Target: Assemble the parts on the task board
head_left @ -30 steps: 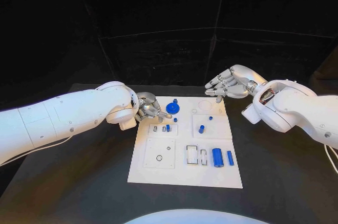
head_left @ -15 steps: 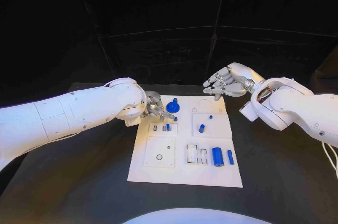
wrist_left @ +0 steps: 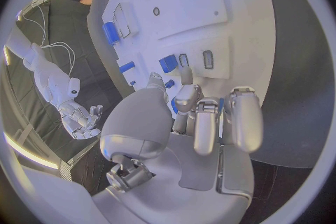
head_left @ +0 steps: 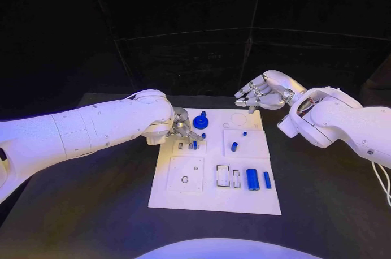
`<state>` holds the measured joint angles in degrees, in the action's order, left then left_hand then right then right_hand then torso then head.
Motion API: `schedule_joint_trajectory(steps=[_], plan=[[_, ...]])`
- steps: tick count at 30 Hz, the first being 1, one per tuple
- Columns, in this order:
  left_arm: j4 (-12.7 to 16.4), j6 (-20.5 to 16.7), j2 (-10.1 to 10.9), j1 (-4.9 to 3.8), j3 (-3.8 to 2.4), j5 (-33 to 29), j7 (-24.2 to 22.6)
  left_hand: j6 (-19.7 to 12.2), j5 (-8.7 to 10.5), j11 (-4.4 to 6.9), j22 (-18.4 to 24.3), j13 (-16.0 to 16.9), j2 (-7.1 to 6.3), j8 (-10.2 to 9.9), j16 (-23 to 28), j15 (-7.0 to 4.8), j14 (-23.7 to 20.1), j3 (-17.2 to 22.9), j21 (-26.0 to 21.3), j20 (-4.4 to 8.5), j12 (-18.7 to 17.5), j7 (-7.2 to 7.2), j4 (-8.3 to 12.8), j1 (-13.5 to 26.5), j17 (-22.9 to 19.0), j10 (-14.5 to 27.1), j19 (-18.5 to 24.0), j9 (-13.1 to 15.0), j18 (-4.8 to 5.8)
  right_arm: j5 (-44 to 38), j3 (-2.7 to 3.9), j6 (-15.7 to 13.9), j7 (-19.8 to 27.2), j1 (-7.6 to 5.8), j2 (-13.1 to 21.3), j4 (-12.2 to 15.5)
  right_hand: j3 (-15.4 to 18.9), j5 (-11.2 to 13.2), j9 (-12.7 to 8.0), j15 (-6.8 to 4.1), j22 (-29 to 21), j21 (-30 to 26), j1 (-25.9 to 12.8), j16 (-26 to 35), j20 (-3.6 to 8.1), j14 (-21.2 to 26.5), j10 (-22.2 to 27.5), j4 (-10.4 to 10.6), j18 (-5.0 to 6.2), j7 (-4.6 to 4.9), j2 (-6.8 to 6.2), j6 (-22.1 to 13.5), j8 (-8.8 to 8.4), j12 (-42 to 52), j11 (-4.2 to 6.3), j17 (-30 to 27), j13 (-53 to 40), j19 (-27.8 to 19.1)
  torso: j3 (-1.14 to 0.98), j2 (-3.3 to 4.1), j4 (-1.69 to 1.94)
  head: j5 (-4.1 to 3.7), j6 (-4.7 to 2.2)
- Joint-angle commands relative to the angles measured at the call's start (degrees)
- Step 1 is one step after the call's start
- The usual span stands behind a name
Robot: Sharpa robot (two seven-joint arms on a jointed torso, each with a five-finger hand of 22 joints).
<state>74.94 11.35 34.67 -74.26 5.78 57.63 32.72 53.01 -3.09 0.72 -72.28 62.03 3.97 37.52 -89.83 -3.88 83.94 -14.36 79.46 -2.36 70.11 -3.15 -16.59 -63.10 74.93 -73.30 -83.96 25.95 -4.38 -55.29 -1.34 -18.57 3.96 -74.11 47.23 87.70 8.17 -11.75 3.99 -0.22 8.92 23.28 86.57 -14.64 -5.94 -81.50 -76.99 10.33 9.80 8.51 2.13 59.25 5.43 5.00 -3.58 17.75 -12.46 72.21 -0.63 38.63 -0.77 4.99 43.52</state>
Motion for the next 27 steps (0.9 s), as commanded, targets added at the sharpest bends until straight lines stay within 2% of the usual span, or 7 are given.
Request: schedule_joint_trajectory(steps=[1,15,27], plan=[[-0.14,1.29,-0.28,-0.12,0.05,0.57,0.27,-0.48,0.36,0.19,-0.05,0.02,-0.03,0.23,-0.17,-0.53,6.06,-0.21,0.20,0.56,0.33,0.07,0.05,0.57,15.07,-0.37,-0.04,0.09,0.89,-0.34,0.02,-0.29,0.07,-0.12,-0.11,-0.13,0.24,-0.44,-0.07,0.20,-0.11,-0.19,0.43,0.26,0.02,-0.20,-0.15,0.12,0.70,0.08,-0.13,0.25,-0.25,-0.37,-0.22,-0.06,0.10,0.34,0.01,-0.04,0.02,-0.13,0.16],[-0.03,0.94,-0.95,-0.13,0.12,0.56,-0.35,-0.73,0.26,0.24,0.33,0.60,0.68,0.91,-0.17,-0.54,6.06,-0.03,-0.06,0.56,0.79,0.14,0.74,-0.67,15.07,-0.75,0.20,0.67,0.80,-0.34,0.02,0.29,-0.54,-0.12,-0.29,-0.79,0.34,-0.68,-0.09,0.30,-0.31,-0.53,0.38,0.58,-0.05,-0.07,0.00,0.27,0.68,0.17,-0.21,0.16,-0.39,-0.64,-0.33,-0.17,0.28,0.29,-0.02,-0.04,0.09,-0.16,0.33],[-0.04,1.96,-1.21,-0.13,0.44,0.53,-0.47,-0.96,0.22,0.24,0.23,0.66,1.11,1.31,-0.17,-0.54,6.06,0.17,-0.03,0.54,0.84,0.16,1.23,-1.65,15.07,-0.77,0.23,1.03,0.80,-0.34,0.02,0.95,-1.06,-0.12,-0.53,-1.23,0.40,-0.93,-0.10,0.50,-0.63,-1.07,0.36,1.09,-0.21,0.25,0.34,0.47,0.65,0.31,-0.18,0.02,-0.58,-1.03,-0.51,-0.35,0.54,0.12,0.00,-0.04,0.03,-0.14,0.46]])
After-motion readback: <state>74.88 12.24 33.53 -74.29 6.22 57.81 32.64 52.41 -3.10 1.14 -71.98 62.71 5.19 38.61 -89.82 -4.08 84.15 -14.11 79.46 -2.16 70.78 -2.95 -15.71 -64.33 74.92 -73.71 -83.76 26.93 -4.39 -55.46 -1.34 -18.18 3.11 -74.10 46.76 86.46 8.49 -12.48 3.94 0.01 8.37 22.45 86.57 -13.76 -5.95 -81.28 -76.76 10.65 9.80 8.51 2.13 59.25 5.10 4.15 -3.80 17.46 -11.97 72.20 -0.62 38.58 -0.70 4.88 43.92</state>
